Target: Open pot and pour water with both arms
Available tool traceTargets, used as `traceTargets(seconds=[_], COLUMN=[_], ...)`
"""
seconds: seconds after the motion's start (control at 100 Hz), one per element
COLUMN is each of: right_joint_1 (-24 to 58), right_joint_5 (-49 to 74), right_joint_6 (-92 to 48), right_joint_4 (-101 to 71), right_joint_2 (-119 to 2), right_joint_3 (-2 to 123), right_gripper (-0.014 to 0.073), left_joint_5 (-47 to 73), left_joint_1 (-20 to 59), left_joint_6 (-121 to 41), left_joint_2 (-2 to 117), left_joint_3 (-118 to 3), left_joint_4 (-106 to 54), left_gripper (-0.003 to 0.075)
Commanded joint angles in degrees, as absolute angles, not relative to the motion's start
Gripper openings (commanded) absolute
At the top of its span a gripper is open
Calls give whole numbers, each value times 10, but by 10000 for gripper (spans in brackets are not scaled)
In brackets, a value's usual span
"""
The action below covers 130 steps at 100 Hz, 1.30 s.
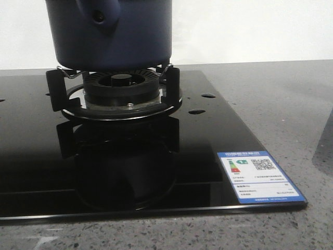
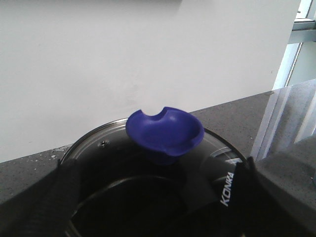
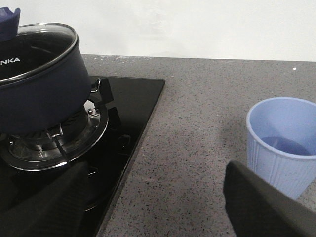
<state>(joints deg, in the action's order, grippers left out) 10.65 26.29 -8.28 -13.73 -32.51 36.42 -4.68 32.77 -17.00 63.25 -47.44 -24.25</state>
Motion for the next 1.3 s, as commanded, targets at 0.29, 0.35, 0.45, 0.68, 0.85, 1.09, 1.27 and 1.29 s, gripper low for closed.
traceTargets(seconds=[0.29, 0.35, 0.45, 0.68, 0.85, 1.09, 1.27, 1.29], right_joint_1=[108, 108, 108, 108, 108, 108, 108, 108], right_joint_5=[224, 225, 225, 225, 225, 227, 227, 227], right_joint_6=[-90, -90, -90, -90, -90, -90, -90, -90], right_joint_4=[-140, -140, -140, -140, -140, -140, -140, -139], right_joint_2=[-331, -331, -331, -331, -331, -331, -331, -331], right_joint_3=[386, 386, 386, 386, 386, 386, 386, 386], right_gripper=[516, 516, 516, 516, 516, 516, 516, 516], left_joint_5=[-82, -82, -79, -79, -79, -79, -79, -79], left_joint_1=[333, 333, 333, 333, 333, 333, 333, 333], left_joint_6=[-170, -170, -170, -170, -170, -170, -170, -170], left_joint_2=[721, 732, 747, 775, 795, 803, 803, 803], left_joint_3=[-568, -577, -590, -619, -634, -639, -639, -639], left_joint_4=[-246, -246, -246, -241, -240, -236, -225, -225], left_gripper=[580, 580, 580, 580, 579, 505, 363, 352])
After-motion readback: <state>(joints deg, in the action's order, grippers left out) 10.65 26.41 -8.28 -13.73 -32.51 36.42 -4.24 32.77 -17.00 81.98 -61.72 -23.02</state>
